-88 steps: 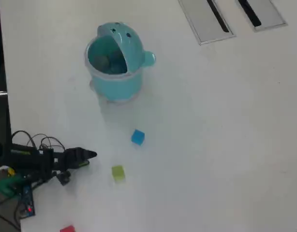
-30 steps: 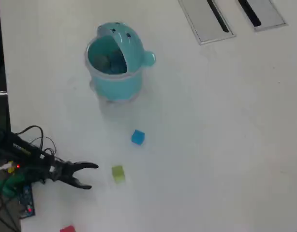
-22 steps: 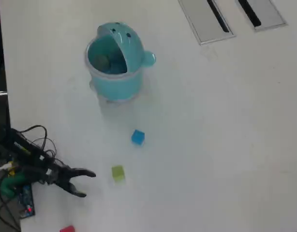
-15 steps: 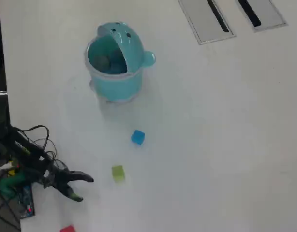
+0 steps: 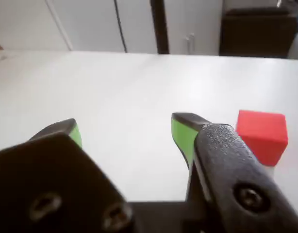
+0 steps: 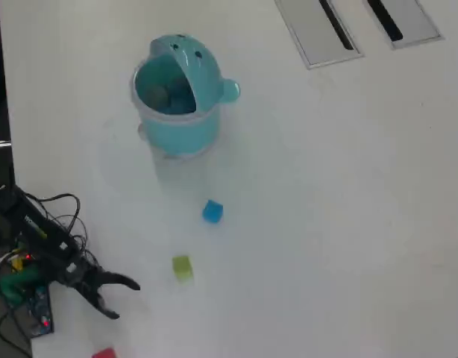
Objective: Grasp RGB lego blocks and put them in the bin one by one.
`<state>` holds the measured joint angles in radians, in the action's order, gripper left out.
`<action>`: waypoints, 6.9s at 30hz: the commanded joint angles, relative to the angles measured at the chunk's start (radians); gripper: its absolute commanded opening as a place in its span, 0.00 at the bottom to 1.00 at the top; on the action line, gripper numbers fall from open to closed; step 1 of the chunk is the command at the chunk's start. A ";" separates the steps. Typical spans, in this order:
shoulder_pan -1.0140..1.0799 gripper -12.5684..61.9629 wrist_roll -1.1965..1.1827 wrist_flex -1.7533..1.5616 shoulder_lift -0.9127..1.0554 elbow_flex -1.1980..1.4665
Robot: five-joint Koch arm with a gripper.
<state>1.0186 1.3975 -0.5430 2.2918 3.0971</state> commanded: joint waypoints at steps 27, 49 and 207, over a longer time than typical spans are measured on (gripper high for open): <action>0.267 0.60 0.028 0.063 0.066 -0.015; 0.242 0.60 0.026 0.138 -0.181 -0.373; -0.721 0.33 0.115 0.313 0.006 -0.741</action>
<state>0.3160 1.4956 -0.1534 2.2626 2.4191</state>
